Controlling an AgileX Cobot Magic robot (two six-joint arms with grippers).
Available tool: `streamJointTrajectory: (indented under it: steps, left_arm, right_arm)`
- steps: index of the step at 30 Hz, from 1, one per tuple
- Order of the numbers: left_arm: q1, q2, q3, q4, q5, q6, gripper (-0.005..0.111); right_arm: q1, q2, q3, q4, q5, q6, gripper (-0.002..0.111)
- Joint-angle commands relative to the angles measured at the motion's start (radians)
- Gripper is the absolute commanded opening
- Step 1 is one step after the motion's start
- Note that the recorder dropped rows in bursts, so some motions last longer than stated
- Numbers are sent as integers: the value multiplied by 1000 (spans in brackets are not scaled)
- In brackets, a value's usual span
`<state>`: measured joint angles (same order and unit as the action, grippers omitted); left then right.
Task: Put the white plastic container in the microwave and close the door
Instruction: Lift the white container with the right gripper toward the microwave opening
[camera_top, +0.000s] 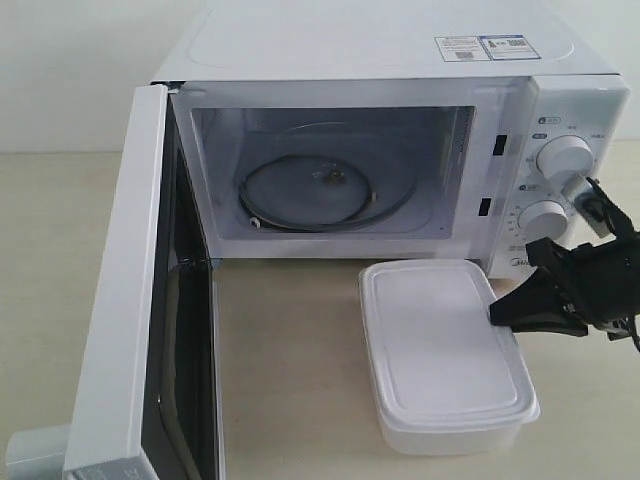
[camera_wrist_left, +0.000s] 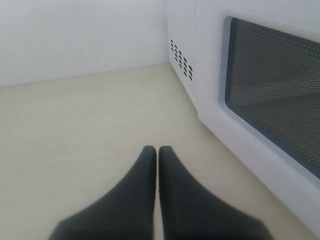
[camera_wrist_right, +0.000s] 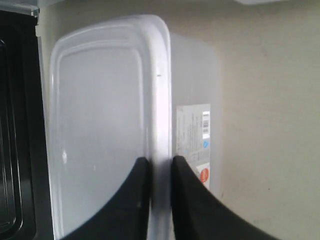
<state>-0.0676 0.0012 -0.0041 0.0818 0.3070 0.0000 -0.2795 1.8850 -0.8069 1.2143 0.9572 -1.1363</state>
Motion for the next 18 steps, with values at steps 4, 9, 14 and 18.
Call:
streamJointTrajectory:
  steps: [4,9,14,18]
  left_arm:
    - [5,-1,4,5,0,0,4]
    - [5,-1,4,5,0,0,4]
    - [5,-1,4,5,0,0,4]
    - [5,-1,4,5,0,0,4]
  right_arm:
    - [1,-114,28,-13,96,15,0]
    - [1,-238,77,-13,99,55,0]
    - [1,-381,151,40,124,65,0]
    - [1,-504,207,75,131,67,0]
